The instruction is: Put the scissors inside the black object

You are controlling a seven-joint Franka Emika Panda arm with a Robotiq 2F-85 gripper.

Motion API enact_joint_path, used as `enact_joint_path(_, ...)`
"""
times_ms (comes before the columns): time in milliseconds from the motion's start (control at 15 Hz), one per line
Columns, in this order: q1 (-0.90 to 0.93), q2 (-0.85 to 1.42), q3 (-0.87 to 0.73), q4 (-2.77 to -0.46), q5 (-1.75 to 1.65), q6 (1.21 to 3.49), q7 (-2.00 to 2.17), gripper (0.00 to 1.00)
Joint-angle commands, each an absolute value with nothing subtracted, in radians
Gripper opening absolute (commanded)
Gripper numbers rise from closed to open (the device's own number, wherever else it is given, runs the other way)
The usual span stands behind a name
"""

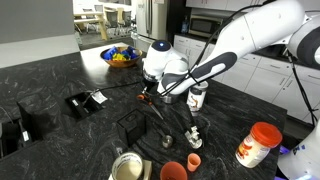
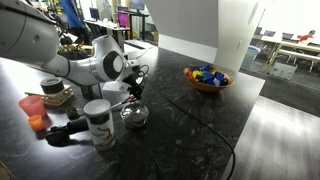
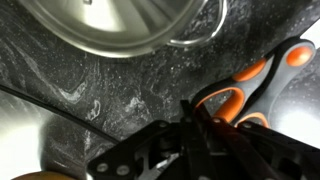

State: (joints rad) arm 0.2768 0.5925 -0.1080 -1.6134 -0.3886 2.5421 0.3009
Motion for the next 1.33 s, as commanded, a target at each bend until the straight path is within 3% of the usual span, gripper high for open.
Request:
enact_joint_path(0,0.329,0.527,-0.169,-1.660,-0.471,2.609,0.405,0.02)
enact_joint_path(800,0.576,0.359,-0.391,-1.616,-1.203,2.576,1.044,0.02)
enact_joint_path(1267,0.658,0.319,-0.400,-1.625,-1.465,2.544,1.358,0.02)
